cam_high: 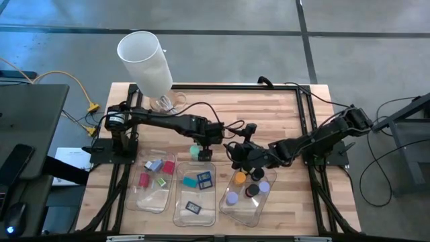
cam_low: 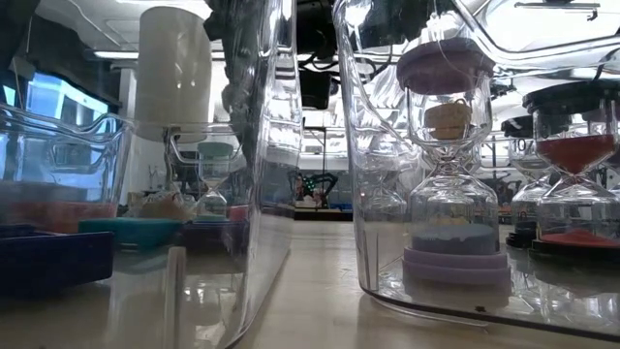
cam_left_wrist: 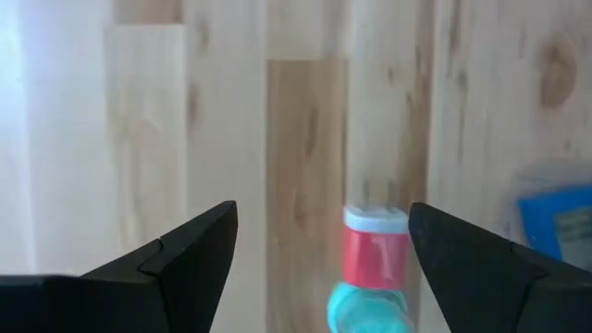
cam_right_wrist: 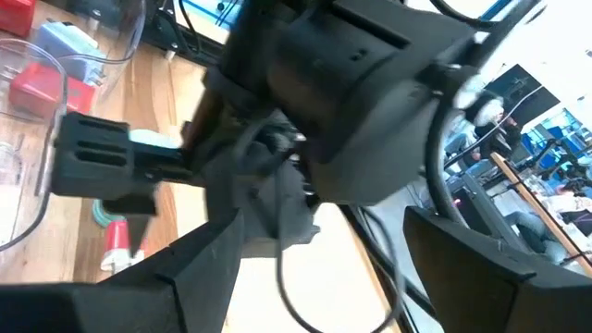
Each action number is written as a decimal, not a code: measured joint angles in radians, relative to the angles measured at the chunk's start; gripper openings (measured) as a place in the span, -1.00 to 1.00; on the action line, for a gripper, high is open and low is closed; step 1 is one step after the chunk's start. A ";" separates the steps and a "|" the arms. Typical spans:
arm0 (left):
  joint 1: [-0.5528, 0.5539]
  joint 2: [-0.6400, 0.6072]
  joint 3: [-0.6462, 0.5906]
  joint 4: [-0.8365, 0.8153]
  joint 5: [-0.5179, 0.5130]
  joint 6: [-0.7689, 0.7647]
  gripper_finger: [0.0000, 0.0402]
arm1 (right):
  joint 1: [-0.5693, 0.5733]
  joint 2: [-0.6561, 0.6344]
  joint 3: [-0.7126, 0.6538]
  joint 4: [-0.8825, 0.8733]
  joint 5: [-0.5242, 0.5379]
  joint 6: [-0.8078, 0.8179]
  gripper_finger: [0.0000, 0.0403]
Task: Pick & Place Office items
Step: Adjust the middle bin
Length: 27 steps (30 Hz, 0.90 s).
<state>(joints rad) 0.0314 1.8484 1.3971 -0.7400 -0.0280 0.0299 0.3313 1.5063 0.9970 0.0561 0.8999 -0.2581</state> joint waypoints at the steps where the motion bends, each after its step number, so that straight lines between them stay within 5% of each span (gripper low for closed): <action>1: 0.004 0.000 0.000 0.006 0.004 0.000 0.53 | -0.003 0.000 0.000 0.000 -0.007 0.000 0.42; 27: 0.003 0.062 0.003 0.001 0.056 0.001 0.43 | -0.013 0.000 0.000 -0.023 -0.073 0.025 0.42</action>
<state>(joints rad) 0.0341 1.9102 1.4006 -0.7392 0.0280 0.0305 0.3179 1.5066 0.9970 0.0335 0.8268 -0.2331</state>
